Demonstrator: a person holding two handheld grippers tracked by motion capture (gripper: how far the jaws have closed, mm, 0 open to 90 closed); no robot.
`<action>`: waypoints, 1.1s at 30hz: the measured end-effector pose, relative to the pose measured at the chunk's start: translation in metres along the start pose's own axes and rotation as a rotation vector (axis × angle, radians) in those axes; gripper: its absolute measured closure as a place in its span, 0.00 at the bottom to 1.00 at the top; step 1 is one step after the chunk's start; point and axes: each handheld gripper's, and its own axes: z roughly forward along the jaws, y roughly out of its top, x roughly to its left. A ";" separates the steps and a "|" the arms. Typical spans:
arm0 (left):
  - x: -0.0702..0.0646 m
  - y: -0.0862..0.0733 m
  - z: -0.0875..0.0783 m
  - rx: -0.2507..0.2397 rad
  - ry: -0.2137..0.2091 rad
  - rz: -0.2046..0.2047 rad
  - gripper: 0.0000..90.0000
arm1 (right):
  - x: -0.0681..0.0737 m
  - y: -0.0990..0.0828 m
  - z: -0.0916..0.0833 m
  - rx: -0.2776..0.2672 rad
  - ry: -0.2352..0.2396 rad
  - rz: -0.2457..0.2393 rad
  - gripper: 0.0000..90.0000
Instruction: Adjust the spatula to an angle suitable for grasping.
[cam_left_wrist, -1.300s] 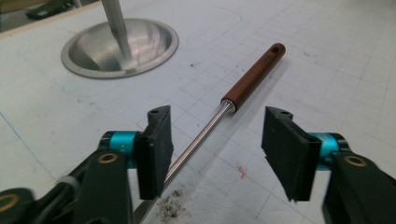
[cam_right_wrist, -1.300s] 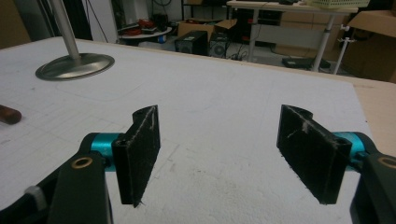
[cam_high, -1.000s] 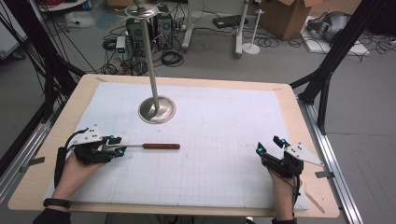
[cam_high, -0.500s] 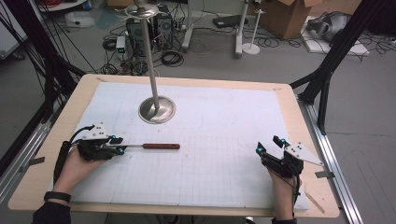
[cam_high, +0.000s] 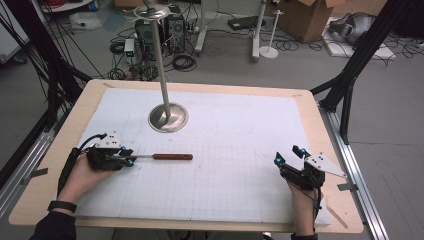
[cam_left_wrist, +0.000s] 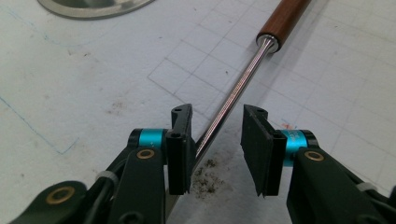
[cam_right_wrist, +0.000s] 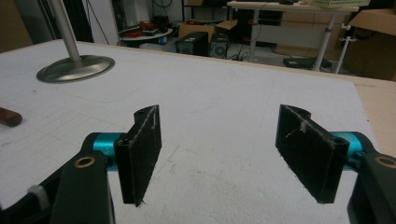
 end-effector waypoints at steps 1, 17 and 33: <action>0.000 0.000 0.001 -0.001 0.004 -0.002 0.75 | 0.000 0.000 0.000 -0.003 -0.004 -0.001 0.34; 0.005 0.007 0.005 0.070 -0.041 0.056 0.76 | -0.001 0.000 0.000 -0.010 -0.007 0.001 0.33; -0.001 0.009 0.004 0.089 -0.056 0.070 0.93 | -0.001 0.000 -0.001 -0.014 -0.010 0.006 0.33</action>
